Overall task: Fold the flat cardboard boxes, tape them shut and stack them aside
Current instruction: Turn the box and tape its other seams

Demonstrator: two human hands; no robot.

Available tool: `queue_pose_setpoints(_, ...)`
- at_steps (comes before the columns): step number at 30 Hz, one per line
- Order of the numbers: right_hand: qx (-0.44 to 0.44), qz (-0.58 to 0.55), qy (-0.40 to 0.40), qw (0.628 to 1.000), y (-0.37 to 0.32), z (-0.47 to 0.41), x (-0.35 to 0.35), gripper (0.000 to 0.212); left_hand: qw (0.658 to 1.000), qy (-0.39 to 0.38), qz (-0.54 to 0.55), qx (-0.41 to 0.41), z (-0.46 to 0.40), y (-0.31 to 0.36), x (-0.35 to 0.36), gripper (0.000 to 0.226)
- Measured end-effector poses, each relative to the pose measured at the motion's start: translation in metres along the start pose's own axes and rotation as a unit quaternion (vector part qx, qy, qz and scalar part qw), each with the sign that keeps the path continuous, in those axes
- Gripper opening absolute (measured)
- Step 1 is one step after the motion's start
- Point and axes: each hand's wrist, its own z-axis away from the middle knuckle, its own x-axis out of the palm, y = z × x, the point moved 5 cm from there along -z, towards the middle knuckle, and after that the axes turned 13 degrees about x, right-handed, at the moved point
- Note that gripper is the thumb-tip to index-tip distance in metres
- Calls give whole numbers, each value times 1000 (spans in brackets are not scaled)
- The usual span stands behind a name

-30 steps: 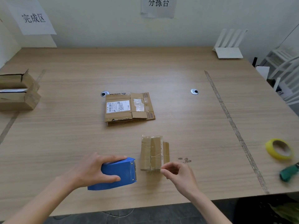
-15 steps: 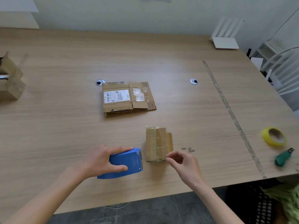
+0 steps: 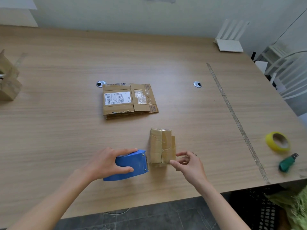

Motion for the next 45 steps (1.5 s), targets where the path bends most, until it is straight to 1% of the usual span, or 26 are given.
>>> queue_pose_setpoints(2,45,-36,-42,997,7,-10,-3,37,1000,-2,-1,-6,-4,-1,1,59)
queue_pose_setpoints(6,71,-147,-139,977,16,-21,-1,35,1000,-16,-8,-9,-10,-3,2,59)
queue_pose_setpoints(8,78,-189,-165,965,19,-24,3,32,1000,-22,-7,-12,-11,-2,2,58)
queue_pose_setpoints(13,88,-246,-199,944,20,-26,14,30,999,-35,-20,-8,-14,1,2,57)
queue_pose_setpoints(16,131,-289,-205,926,23,-29,16,26,999,-34,-21,-4,-15,3,3,58)
queue_pose_setpoints(19,164,-295,-188,922,21,-31,17,15,999,-33,-22,-3,-16,4,3,58)
queue_pose_setpoints(20,170,-295,-186,922,20,-31,17,17,999,-32,-23,-5,-16,5,3,59)
queue_pose_setpoints(23,178,-298,-180,920,18,-33,17,38,999,-21,-29,-9,-17,5,3,60)
queue_pose_setpoints(25,165,-275,-164,933,16,-30,17,45,999,-14,-28,-7,-16,6,3,58)
queue_pose_setpoints(27,128,-201,-123,963,12,-24,15,45,1000,-11,-27,-2,-15,6,3,57)
queue_pose_setpoints(28,92,-147,-81,982,8,-21,11,40,1000,-11,-27,-2,-15,6,3,56)
queue_pose_setpoints(29,40,-85,-23,995,2,-15,6,34,1000,-10,-28,-2,-15,6,3,56)
queue_pose_setpoints(30,-27,-24,45,998,-7,-8,0,29,1000,-8,-27,-4,-14,7,2,57)
queue_pose_setpoints(31,-112,29,109,987,-19,1,-4,26,1000,-5,-24,-6,-14,7,1,57)
queue_pose_setpoints(32,-214,75,151,962,-33,12,-4,25,1000,-3,-21,-5,-14,7,1,56)
queue_pose_setpoints(33,-316,119,161,927,-48,23,1,23,1000,-2,-18,-4,-13,7,1,56)
queue_pose_setpoints(34,-399,166,142,890,-61,33,12,18,1000,-2,-16,-3,-13,8,1,55)
queue_pose_setpoints(35,-456,211,102,859,-71,39,25,12,1000,-2,-15,-2,-13,8,1,55)
queue_pose_setpoints(36,-479,253,55,839,-77,41,38,8,1000,-2,-12,-1,-13,7,1,55)
queue_pose_setpoints(38,-454,315,-29,833,-79,34,55,10,1000,-3,-7,0,-10,7,1,55)
queue_pose_setpoints(39,-439,332,-46,834,-77,28,58,12,1000,-3,-2,-1,-8,6,0,55)
queue_pose_setpoints(42,-417,328,-36,847,-69,16,53,17,1000,7,23,-12,0,2,-3,58)
queue_pose_setpoints(45,-409,322,-21,854,-65,15,51,19,1000,9,22,-9,3,1,-7,63)
